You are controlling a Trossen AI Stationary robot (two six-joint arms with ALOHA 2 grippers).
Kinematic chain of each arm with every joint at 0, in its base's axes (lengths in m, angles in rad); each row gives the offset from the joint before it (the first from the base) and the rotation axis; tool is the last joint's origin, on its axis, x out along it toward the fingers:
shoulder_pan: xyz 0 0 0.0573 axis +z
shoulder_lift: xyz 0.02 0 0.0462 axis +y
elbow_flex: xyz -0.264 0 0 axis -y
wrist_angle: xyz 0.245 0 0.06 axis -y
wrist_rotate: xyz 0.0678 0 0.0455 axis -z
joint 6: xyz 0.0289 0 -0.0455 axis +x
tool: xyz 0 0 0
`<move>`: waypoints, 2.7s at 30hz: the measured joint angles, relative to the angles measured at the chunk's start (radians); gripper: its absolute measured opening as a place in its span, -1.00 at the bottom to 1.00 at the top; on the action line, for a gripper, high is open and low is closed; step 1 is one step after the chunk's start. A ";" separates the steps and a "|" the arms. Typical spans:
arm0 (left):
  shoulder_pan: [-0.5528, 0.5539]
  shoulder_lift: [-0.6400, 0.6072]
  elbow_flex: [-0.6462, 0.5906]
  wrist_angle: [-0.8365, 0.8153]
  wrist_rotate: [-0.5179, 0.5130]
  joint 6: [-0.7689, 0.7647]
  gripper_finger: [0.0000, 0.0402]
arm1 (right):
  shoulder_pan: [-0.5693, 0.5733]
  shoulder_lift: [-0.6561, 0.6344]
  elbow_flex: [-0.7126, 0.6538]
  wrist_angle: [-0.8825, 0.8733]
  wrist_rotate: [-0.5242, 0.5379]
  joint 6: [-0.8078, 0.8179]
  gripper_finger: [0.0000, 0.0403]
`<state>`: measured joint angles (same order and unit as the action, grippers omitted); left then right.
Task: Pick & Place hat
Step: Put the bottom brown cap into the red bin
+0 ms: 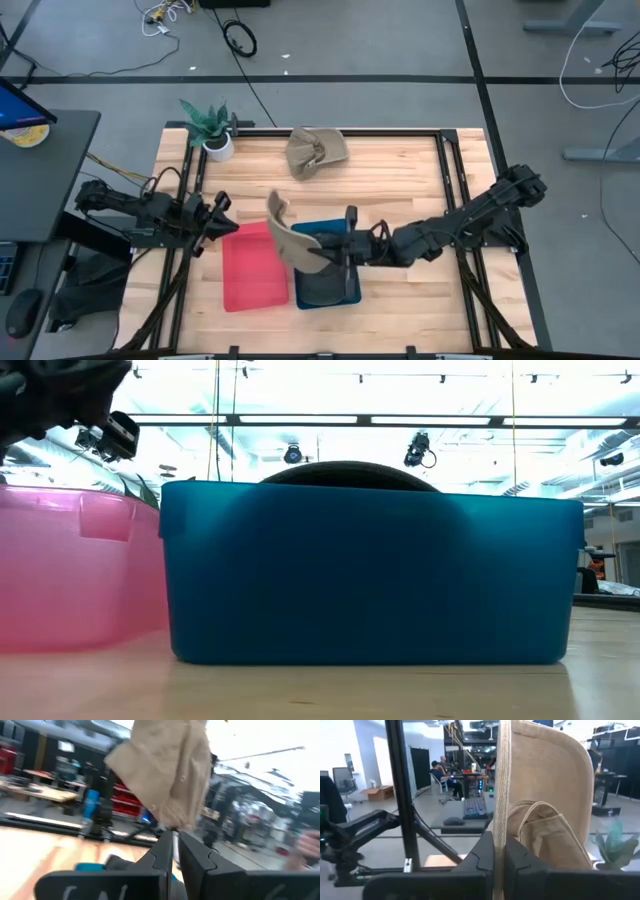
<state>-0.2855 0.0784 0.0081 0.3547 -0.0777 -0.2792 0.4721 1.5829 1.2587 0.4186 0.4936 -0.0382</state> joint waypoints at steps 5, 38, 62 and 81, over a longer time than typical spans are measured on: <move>0.000 0.007 0.000 0.100 -0.055 0.035 -0.83 | -0.048 0.000 -0.034 0.039 -0.031 0.005 -0.97; -0.396 0.797 0.574 -0.122 -0.496 0.721 0.25 | -0.105 0.000 -0.045 -0.133 -0.004 0.278 -0.96; -0.515 1.396 0.950 -0.071 -1.479 1.164 0.25 | -0.085 0.000 -0.045 -0.057 -0.098 0.327 -0.96; -0.461 1.397 0.959 -0.070 -1.488 1.075 0.25 | -0.100 0.005 -0.041 -0.185 -0.197 0.449 -0.96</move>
<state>-0.7468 1.4750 0.9666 0.2848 -1.5654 0.7957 0.3721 1.5879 1.2179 0.2335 0.2967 0.4105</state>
